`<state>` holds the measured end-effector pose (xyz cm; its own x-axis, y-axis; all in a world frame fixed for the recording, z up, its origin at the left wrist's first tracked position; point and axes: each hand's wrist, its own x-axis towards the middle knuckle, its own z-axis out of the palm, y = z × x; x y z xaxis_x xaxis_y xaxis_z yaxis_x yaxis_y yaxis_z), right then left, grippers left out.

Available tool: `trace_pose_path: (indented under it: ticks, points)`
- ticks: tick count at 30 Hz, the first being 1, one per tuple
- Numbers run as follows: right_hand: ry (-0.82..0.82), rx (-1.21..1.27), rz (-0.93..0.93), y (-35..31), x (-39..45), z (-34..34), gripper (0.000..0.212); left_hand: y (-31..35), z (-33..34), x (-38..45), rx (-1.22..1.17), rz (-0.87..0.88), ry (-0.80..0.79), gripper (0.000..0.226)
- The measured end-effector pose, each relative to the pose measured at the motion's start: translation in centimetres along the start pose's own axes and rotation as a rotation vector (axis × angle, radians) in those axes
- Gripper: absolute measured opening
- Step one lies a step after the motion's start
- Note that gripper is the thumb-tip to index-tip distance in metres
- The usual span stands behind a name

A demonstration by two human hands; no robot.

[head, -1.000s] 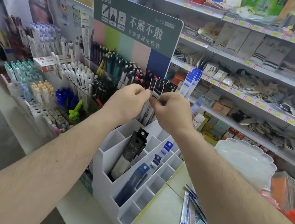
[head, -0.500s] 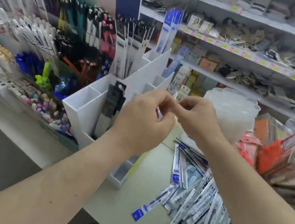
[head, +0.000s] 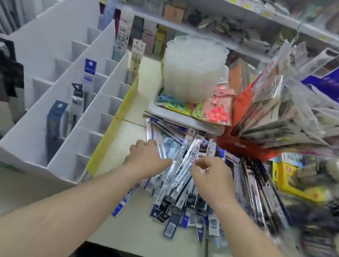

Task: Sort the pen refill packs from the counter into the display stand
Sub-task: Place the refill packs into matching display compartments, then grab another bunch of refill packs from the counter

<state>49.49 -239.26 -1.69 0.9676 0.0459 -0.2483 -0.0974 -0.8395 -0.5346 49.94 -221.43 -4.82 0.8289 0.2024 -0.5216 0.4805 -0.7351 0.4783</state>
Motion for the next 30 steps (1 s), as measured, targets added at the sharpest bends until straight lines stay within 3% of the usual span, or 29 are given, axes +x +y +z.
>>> trace_pose_path:
  ticks: [4,9,15,20,22,26,30]
  points:
    - [0.013,-0.357,0.041,1.6,-1.1,1.5,0.062,2.5,2.1,2.4,0.018,-0.153,-0.002,0.121]
    - [-0.070,-0.438,0.186,3.1,-0.5,1.6,0.088,4.7,4.1,2.8,0.222,-0.070,-0.003,0.121]
    - [0.020,-0.460,0.164,4.9,0.3,1.1,0.073,3.5,3.3,2.3,0.217,-0.003,0.008,0.073]
    - [0.053,-0.435,0.149,5.2,1.0,0.8,0.067,1.0,1.5,1.6,0.273,-0.021,-0.015,0.074]
    - [0.062,-0.442,0.145,4.8,1.1,0.9,0.066,0.6,1.3,1.6,0.262,-0.024,0.016,0.083]
    - [0.161,-0.406,0.085,3.5,0.0,1.2,0.064,0.9,1.9,1.8,0.278,-0.014,0.007,0.136]
    - [0.162,-0.251,-0.130,2.7,-1.8,2.4,0.048,0.7,2.8,1.7,0.444,0.015,-0.018,0.149]
